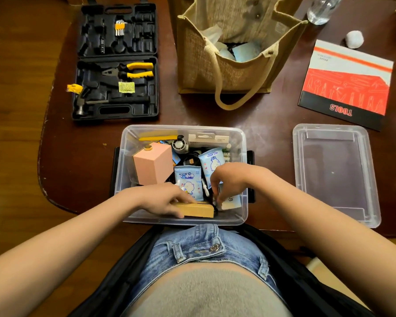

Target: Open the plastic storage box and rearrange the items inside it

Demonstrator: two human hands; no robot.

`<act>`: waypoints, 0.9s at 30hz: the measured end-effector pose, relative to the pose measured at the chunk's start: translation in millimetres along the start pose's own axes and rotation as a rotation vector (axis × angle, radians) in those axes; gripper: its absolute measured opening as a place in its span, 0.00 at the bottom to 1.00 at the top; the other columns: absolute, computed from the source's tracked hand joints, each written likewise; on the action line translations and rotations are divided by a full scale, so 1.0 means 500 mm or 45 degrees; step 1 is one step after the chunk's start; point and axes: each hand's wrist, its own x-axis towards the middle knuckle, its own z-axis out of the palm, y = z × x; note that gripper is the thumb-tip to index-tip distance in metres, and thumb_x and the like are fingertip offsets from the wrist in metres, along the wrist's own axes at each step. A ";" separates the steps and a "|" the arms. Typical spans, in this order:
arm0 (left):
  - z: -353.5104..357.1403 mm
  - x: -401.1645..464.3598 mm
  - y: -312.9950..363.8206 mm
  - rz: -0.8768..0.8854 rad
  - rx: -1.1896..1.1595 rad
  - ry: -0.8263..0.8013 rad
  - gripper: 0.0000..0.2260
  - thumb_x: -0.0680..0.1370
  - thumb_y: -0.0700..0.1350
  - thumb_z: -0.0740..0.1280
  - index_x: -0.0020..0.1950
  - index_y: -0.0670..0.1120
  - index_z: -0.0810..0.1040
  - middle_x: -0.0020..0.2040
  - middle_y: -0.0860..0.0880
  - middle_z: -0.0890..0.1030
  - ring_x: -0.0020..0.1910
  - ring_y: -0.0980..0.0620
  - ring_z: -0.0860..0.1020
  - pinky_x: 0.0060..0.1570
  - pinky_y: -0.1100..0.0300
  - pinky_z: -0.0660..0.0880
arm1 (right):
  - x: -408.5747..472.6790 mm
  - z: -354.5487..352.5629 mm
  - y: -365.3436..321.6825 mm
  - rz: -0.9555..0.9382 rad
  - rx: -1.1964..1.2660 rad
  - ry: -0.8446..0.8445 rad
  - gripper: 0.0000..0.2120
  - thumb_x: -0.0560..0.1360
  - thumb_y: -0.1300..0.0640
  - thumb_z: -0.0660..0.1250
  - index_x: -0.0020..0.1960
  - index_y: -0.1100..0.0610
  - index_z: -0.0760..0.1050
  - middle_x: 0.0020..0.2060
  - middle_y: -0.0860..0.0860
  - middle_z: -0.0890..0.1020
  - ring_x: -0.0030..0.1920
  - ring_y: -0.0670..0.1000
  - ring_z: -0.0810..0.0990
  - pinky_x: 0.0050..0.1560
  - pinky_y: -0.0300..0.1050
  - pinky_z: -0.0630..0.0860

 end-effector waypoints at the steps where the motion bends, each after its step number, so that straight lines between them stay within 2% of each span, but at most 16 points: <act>1: 0.007 0.003 -0.001 0.012 -0.054 0.010 0.22 0.77 0.46 0.68 0.71 0.49 0.70 0.66 0.53 0.75 0.61 0.56 0.73 0.62 0.64 0.69 | 0.000 0.001 0.000 0.010 -0.003 0.017 0.10 0.71 0.47 0.71 0.47 0.53 0.79 0.50 0.49 0.82 0.51 0.50 0.78 0.47 0.45 0.76; 5: 0.030 0.019 0.001 0.018 -0.203 0.023 0.21 0.77 0.47 0.68 0.69 0.48 0.72 0.67 0.50 0.75 0.63 0.54 0.74 0.64 0.59 0.70 | 0.002 0.013 0.000 0.058 -0.050 0.052 0.14 0.70 0.44 0.72 0.49 0.53 0.78 0.53 0.50 0.81 0.54 0.52 0.77 0.51 0.47 0.76; 8: 0.036 0.023 -0.004 -0.003 -0.204 0.026 0.20 0.78 0.49 0.67 0.70 0.49 0.72 0.67 0.52 0.74 0.63 0.55 0.74 0.64 0.61 0.69 | 0.002 0.025 -0.004 0.106 -0.071 0.078 0.19 0.70 0.48 0.72 0.57 0.54 0.74 0.54 0.52 0.79 0.55 0.54 0.76 0.49 0.46 0.74; 11: 0.039 0.020 -0.006 -0.013 -0.243 0.043 0.19 0.79 0.49 0.65 0.70 0.49 0.72 0.67 0.52 0.74 0.63 0.56 0.73 0.64 0.64 0.66 | -0.001 0.028 -0.007 0.146 -0.038 0.151 0.19 0.69 0.52 0.71 0.57 0.57 0.73 0.53 0.54 0.79 0.52 0.55 0.77 0.46 0.47 0.75; 13: 0.043 0.018 -0.004 -0.018 -0.207 0.051 0.19 0.79 0.49 0.64 0.70 0.49 0.71 0.67 0.52 0.74 0.64 0.55 0.72 0.66 0.61 0.65 | -0.007 0.025 -0.009 0.178 -0.023 0.217 0.19 0.68 0.53 0.72 0.56 0.58 0.74 0.51 0.54 0.79 0.51 0.55 0.78 0.44 0.48 0.75; 16: 0.037 0.021 0.006 -0.037 -0.014 0.063 0.20 0.79 0.52 0.64 0.69 0.49 0.72 0.66 0.51 0.76 0.61 0.53 0.75 0.61 0.60 0.69 | -0.025 0.018 -0.009 0.239 0.047 0.342 0.23 0.64 0.52 0.74 0.56 0.57 0.72 0.48 0.53 0.78 0.48 0.55 0.76 0.42 0.47 0.74; 17: 0.027 0.024 0.012 -0.044 0.018 0.112 0.19 0.78 0.54 0.64 0.67 0.49 0.74 0.64 0.51 0.77 0.59 0.54 0.76 0.58 0.60 0.71 | -0.032 0.017 -0.008 0.253 0.071 0.394 0.24 0.63 0.50 0.75 0.56 0.56 0.72 0.48 0.52 0.78 0.47 0.54 0.76 0.42 0.47 0.73; 19: -0.003 0.035 0.022 -0.087 -0.027 0.362 0.15 0.78 0.55 0.64 0.61 0.51 0.78 0.60 0.52 0.79 0.52 0.56 0.76 0.52 0.60 0.72 | -0.047 0.014 -0.004 0.253 0.106 0.495 0.26 0.64 0.47 0.75 0.56 0.56 0.71 0.49 0.51 0.78 0.46 0.53 0.75 0.40 0.46 0.71; 21: -0.038 0.052 0.023 -0.165 0.052 0.671 0.14 0.78 0.54 0.65 0.61 0.51 0.77 0.60 0.51 0.77 0.53 0.54 0.75 0.53 0.57 0.73 | -0.062 0.011 0.000 0.241 0.143 0.592 0.26 0.65 0.43 0.73 0.57 0.54 0.71 0.50 0.50 0.79 0.46 0.52 0.74 0.40 0.45 0.70; 22: -0.051 0.064 0.020 -0.205 0.138 0.752 0.15 0.78 0.53 0.65 0.63 0.51 0.75 0.61 0.50 0.75 0.56 0.52 0.75 0.55 0.54 0.74 | -0.069 0.009 0.003 0.237 0.161 0.627 0.26 0.65 0.43 0.73 0.57 0.54 0.71 0.51 0.50 0.79 0.47 0.51 0.75 0.41 0.45 0.71; 25: -0.063 0.102 0.018 -0.290 0.291 0.745 0.24 0.77 0.52 0.67 0.71 0.49 0.65 0.66 0.47 0.72 0.62 0.47 0.73 0.57 0.49 0.74 | -0.082 0.001 0.008 0.230 0.219 0.683 0.26 0.65 0.42 0.74 0.57 0.53 0.72 0.52 0.49 0.80 0.50 0.51 0.77 0.44 0.45 0.72; 27: -0.059 0.126 0.022 -0.328 0.373 0.754 0.26 0.77 0.53 0.66 0.72 0.48 0.63 0.65 0.46 0.73 0.63 0.46 0.72 0.56 0.49 0.74 | -0.088 -0.003 0.010 0.221 0.269 0.702 0.25 0.65 0.42 0.74 0.56 0.52 0.73 0.51 0.49 0.81 0.49 0.51 0.77 0.45 0.45 0.73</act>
